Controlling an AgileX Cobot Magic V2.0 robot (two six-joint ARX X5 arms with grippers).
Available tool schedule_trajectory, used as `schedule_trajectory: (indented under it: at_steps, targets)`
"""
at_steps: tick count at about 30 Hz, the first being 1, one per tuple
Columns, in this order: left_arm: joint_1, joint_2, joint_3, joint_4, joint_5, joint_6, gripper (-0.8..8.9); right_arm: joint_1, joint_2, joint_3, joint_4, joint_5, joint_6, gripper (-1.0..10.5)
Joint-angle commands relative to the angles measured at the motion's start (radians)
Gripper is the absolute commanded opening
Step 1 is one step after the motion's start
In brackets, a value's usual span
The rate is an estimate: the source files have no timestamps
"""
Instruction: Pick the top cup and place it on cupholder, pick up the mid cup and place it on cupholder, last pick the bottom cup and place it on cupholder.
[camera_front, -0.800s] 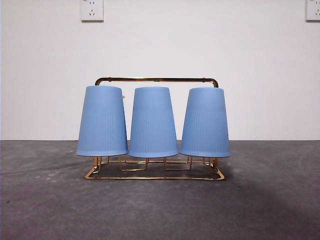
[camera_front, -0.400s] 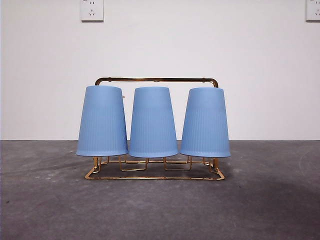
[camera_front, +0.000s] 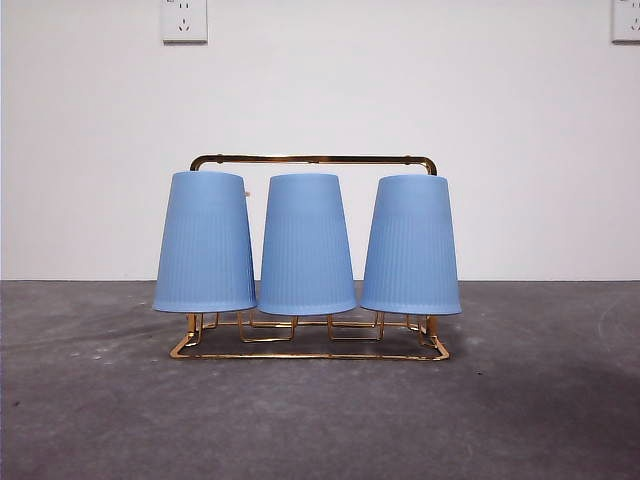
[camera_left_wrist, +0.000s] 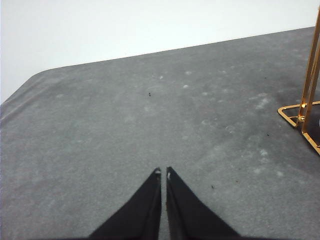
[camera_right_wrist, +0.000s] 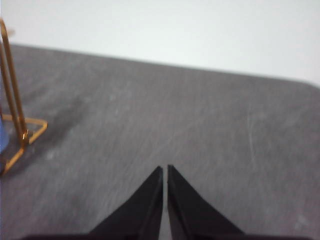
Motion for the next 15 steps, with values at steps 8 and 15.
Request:
schedule_trajectory:
  at_steps: [8,15]
  targets:
    - [0.003,-0.002,-0.018,-0.008,0.002,-0.003,0.09,-0.001,-0.002,-0.005,-0.023,0.0,0.047,0.1]
    - [0.003,-0.002,-0.018,-0.008,0.002,-0.003,0.09,-0.001,-0.002,-0.005,-0.023,0.001,0.047,0.1]
